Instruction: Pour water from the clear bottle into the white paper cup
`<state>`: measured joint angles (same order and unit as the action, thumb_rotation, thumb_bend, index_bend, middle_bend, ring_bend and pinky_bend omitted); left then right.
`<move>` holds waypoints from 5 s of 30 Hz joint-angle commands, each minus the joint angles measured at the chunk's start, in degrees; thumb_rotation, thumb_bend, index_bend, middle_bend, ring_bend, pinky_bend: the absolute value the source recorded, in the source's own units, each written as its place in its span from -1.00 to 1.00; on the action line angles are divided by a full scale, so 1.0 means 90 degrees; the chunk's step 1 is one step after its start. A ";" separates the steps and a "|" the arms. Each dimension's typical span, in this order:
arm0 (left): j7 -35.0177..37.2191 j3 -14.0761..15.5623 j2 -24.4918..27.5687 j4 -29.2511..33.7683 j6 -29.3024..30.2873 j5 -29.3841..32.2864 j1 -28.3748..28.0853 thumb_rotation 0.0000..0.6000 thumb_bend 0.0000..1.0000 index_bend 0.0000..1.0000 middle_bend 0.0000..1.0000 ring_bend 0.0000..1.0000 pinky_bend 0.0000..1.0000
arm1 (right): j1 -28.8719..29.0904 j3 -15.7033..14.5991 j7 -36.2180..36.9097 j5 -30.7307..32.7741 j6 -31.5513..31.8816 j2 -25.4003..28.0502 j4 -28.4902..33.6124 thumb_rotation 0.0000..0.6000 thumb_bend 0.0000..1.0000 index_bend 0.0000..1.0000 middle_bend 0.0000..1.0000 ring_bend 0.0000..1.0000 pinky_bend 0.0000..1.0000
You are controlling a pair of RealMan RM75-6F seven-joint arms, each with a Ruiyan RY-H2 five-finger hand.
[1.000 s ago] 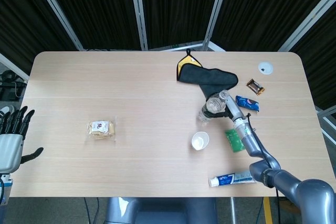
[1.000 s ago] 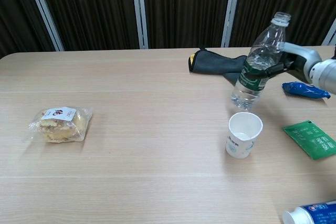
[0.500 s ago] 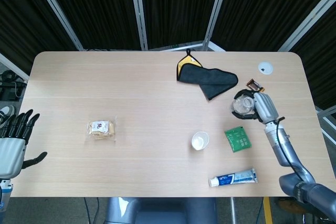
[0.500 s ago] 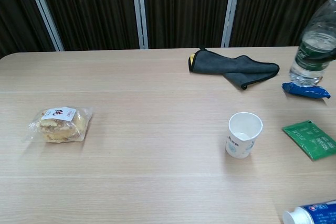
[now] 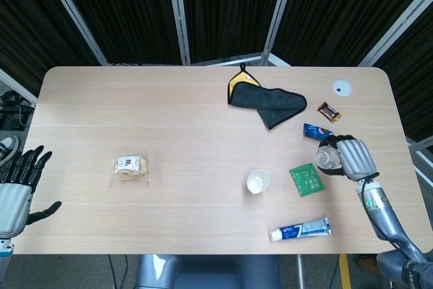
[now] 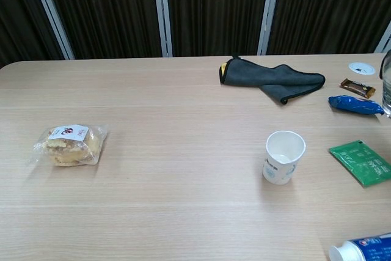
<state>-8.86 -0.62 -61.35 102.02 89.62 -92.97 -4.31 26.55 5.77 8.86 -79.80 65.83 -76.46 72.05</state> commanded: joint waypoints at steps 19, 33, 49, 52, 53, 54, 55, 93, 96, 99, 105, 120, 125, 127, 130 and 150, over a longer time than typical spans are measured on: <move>0.0105 -0.0103 0.0002 -0.0133 -0.0181 0.0254 -0.0066 1.00 -0.97 -1.00 -1.00 -1.00 -1.00 | 0.0364 -0.0027 -0.3239 0.0342 -0.0250 -0.1146 -0.0274 1.00 0.40 0.17 0.26 -0.03 -0.25; 0.0030 -0.0112 -0.0053 -0.0137 -0.0283 0.0306 -0.0111 1.00 -0.97 -1.00 -1.00 -1.00 -1.00 | 0.0401 -0.0004 -0.4395 0.0344 0.0001 -0.1670 -0.0772 1.00 0.42 0.17 0.27 -0.01 -0.24; 0.0049 -0.0103 -0.0039 -0.0118 -0.0308 0.0314 -0.0119 1.00 -0.97 -1.00 -1.00 -1.00 -1.00 | 0.0337 0.0062 -0.5348 0.0452 0.0268 -0.1811 -0.0632 1.00 0.43 0.17 0.28 0.01 -0.24; 0.0046 -0.0101 -0.0037 -0.0114 -0.0306 0.0308 -0.0119 1.00 -0.97 -1.00 -1.00 -1.00 -1.00 | 0.0332 0.0048 -0.5500 0.0435 0.0308 -0.1815 -0.0582 1.00 0.43 0.17 0.28 0.01 -0.24; 0.0046 -0.0098 -0.0036 -0.0112 -0.0306 0.0302 -0.0119 1.00 -0.97 -1.00 -1.00 -1.00 -1.00 | 0.0332 0.0051 -0.5557 0.0436 0.0322 -0.1817 -0.0562 1.00 0.43 0.17 0.28 0.01 -0.24; 0.0047 -0.0095 -0.0033 -0.0110 -0.0302 0.0296 -0.0118 1.00 -0.97 -1.00 -1.00 -1.00 -1.00 | 0.0334 0.0053 -0.5605 0.0434 0.0332 -0.1820 -0.0551 1.00 0.43 0.17 0.28 0.01 -0.24; 0.0045 -0.0096 -0.0029 -0.0109 -0.0296 0.0290 -0.0117 1.00 -0.97 -1.00 -1.00 -1.00 -1.00 | 0.0335 0.0053 -0.5653 0.0429 0.0344 -0.1824 -0.0541 1.00 0.43 0.17 0.28 0.02 -0.24; 0.0020 -0.0106 0.0003 -0.0065 -0.0344 0.0382 -0.0123 1.00 -0.97 -1.00 -1.00 -1.00 -1.00 | 0.0293 0.0158 -0.6994 0.0643 0.0630 -0.1885 -0.0203 1.00 0.43 0.18 0.30 0.04 -0.24; 0.0010 -0.0110 0.0000 -0.0065 -0.0348 0.0387 -0.0126 1.00 -0.97 -1.00 -1.00 -1.00 -1.00 | 0.0297 0.0158 -0.7135 0.0656 0.0657 -0.1880 -0.0163 1.00 0.43 0.18 0.30 0.04 -0.24; 0.0007 -0.0109 0.0001 -0.0061 -0.0353 0.0393 -0.0126 1.00 -0.97 -1.00 -1.00 -1.00 -1.00 | 0.0296 0.0157 -0.7184 0.0669 0.0663 -0.1877 -0.0115 1.00 0.43 0.18 0.30 0.04 -0.24; 0.0007 -0.0111 0.0004 -0.0059 -0.0352 0.0398 -0.0126 1.00 -0.97 -1.00 -1.00 -1.00 -1.00 | 0.0307 0.0151 -0.7270 0.0661 0.0687 -0.1881 -0.0077 1.00 0.43 0.18 0.30 0.04 -0.24; 0.0043 -0.0112 0.0027 -0.0046 -0.0354 0.0399 -0.0128 1.00 -0.97 -1.00 -1.00 -1.00 -1.00 | 0.0315 0.0125 -0.7404 0.0660 0.0723 -0.1916 0.0009 1.00 0.43 0.18 0.30 0.04 -0.24; 0.0036 -0.0113 0.0027 -0.0047 -0.0351 0.0400 -0.0128 1.00 -0.97 -1.00 -1.00 -1.00 -1.00 | 0.0311 0.0116 -0.7412 0.0669 0.0723 -0.1925 0.0011 1.00 0.44 0.18 0.30 0.04 -0.24; 0.0040 -0.0111 0.0028 -0.0047 -0.0350 0.0396 -0.0127 1.00 -0.97 -1.00 -1.00 -1.00 -1.00 | 0.0309 0.0111 -0.7417 0.0670 0.0725 -0.1929 0.0004 1.00 0.43 0.18 0.30 0.04 -0.24; 0.0040 -0.0115 0.0029 -0.0045 -0.0352 0.0405 -0.0128 1.00 -0.97 -1.00 -1.00 -1.00 -1.00 | 0.0307 0.0111 -0.7425 0.0675 0.0731 -0.1935 -0.0008 1.00 0.43 0.18 0.30 0.04 -0.24; 0.0058 -0.0112 0.0047 -0.0034 -0.0389 0.0433 -0.0138 1.00 -0.97 -1.00 -1.00 -1.00 -1.00 | 0.0229 0.0433 -0.5492 0.0943 0.0370 -0.1681 0.0603 1.00 0.43 0.19 0.31 0.05 -0.23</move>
<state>-8.33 -1.63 -60.93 101.71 86.11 -89.07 -5.56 28.78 8.42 -45.06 -72.17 70.42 -92.84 75.32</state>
